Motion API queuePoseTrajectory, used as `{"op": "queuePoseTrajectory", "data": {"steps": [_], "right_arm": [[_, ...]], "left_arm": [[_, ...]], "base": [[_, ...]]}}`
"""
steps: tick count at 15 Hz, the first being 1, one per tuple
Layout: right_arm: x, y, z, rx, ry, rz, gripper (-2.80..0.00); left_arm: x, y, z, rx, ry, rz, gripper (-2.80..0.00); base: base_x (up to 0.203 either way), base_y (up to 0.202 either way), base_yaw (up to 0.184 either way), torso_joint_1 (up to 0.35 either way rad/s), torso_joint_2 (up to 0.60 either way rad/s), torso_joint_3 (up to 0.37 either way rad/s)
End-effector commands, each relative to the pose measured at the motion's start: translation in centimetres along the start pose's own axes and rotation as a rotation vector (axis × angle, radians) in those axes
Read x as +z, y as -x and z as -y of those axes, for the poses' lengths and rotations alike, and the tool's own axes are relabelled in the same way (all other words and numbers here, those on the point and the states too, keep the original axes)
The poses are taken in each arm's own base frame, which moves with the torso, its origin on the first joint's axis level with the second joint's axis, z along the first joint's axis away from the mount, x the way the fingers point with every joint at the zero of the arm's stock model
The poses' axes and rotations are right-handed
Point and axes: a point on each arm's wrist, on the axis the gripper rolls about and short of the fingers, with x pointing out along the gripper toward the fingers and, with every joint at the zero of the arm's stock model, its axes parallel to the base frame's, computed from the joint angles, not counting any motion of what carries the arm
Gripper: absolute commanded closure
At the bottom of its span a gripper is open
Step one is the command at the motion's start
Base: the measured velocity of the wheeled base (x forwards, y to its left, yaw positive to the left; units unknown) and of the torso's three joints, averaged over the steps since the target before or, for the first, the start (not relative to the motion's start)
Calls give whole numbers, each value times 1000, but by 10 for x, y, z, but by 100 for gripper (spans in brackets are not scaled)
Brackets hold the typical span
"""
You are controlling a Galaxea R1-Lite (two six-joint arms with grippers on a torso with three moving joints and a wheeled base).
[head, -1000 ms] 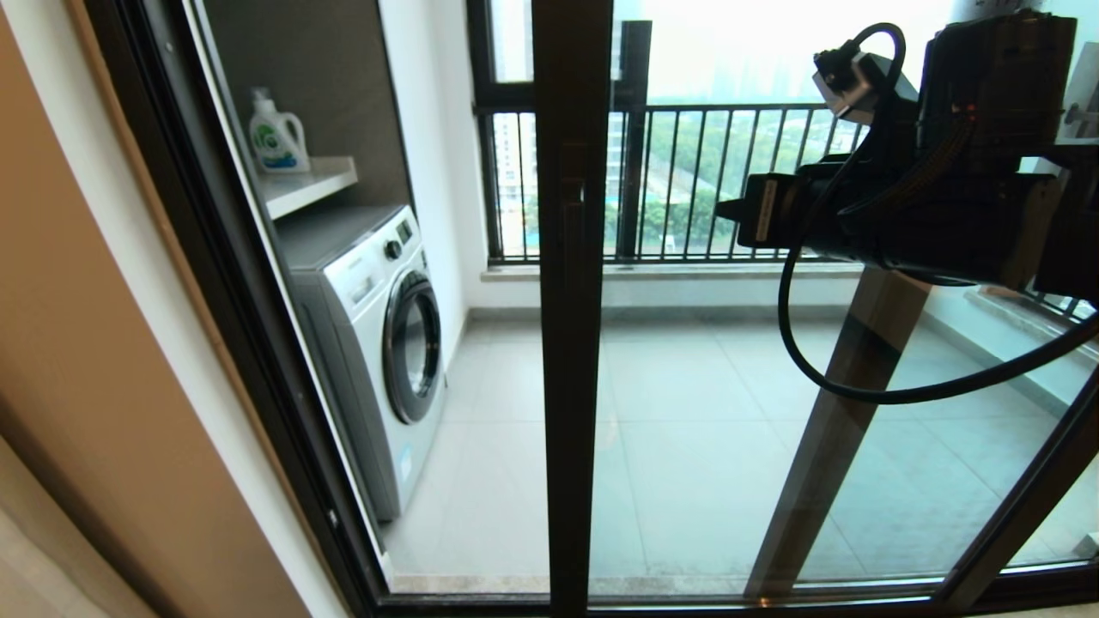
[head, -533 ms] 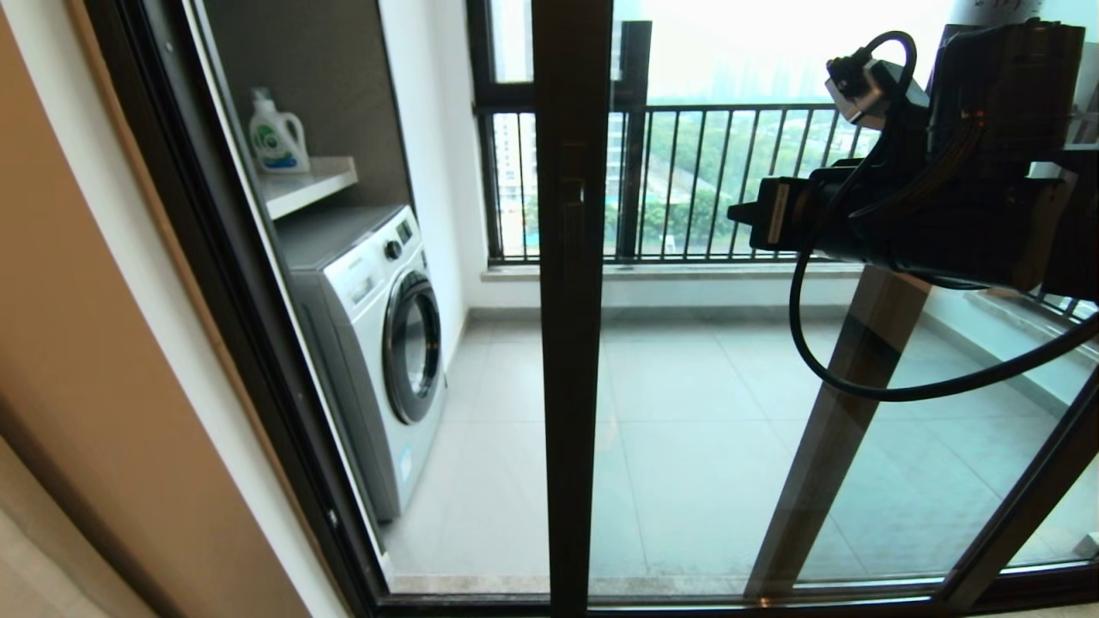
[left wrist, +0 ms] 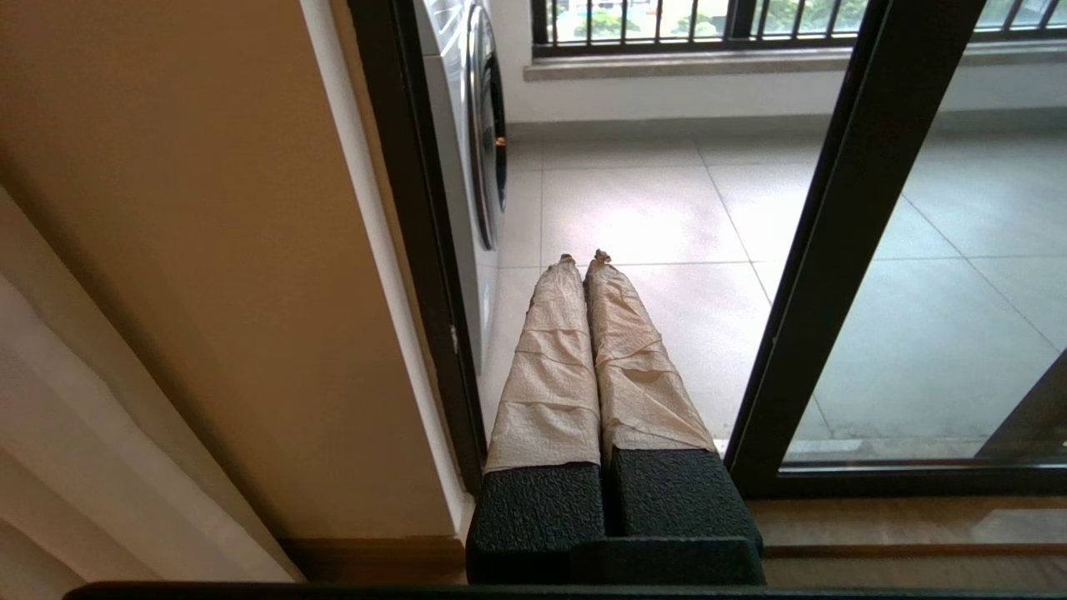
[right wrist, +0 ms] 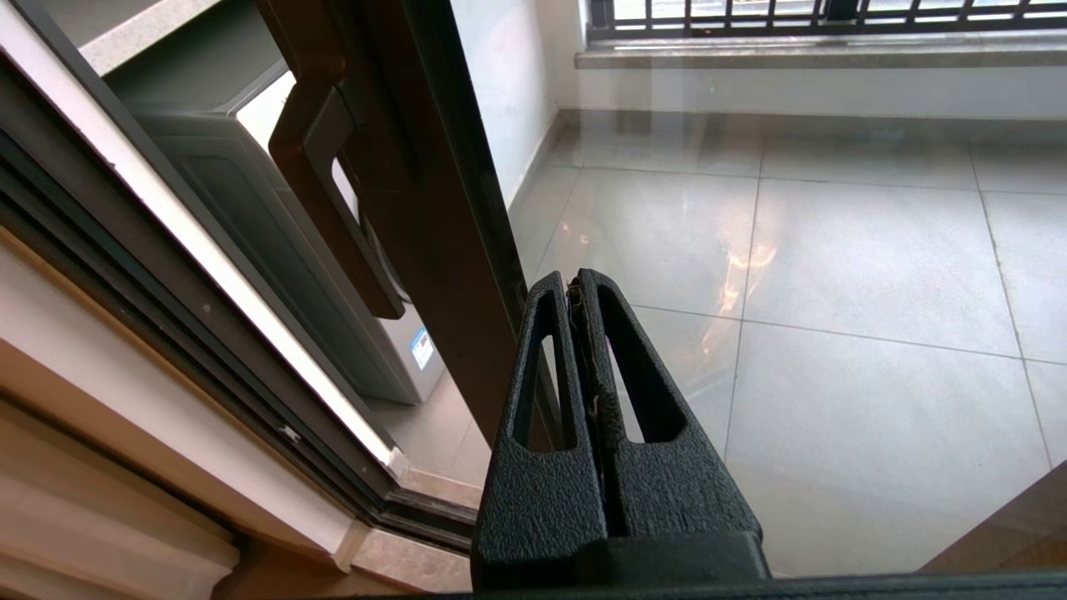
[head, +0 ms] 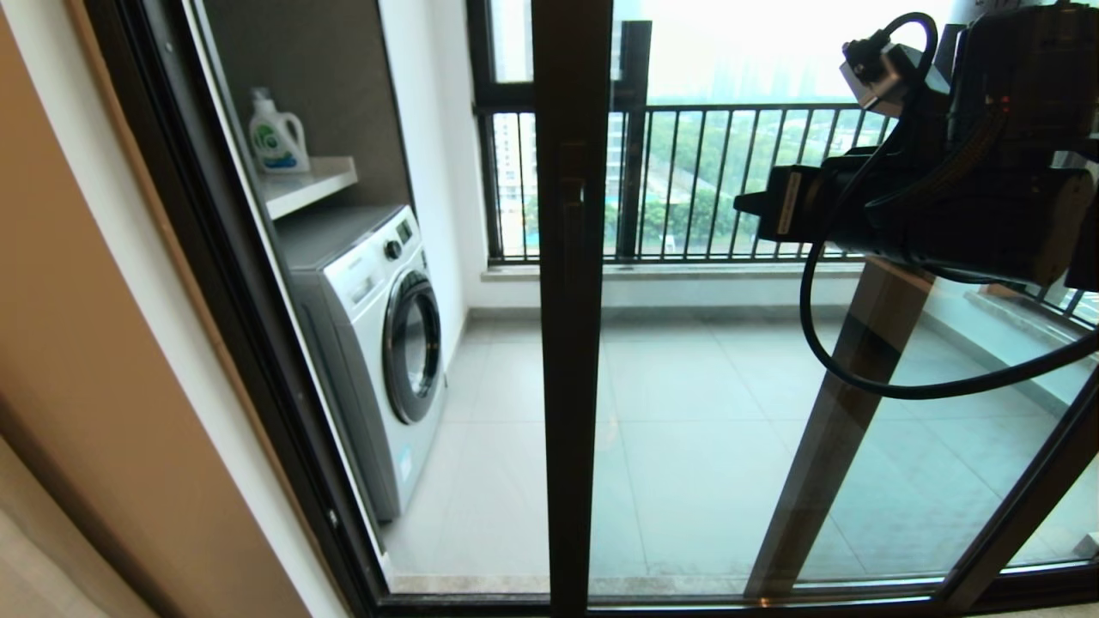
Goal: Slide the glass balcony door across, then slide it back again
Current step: Open the slid door
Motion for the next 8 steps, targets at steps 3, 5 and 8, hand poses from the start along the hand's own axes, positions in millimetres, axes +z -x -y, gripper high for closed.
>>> {"op": "queuePoseTrajectory", "data": {"steps": [3,5,8], "right_arm": [[2,1,-1,3,-18,10,0],[2,4,-2,7,-16,11,0],[-7,5,-11,34,-14,-20,0]], "left_arm": [[0,0,0,0,0,-2,0],[0,0,0,0,0,-2,0],[0,0,0,0,0,-2,0]], "base": [[0,0,0,0,0,0],[0,0,0,0,0,0],[0,0,0,0,0,0]]}}
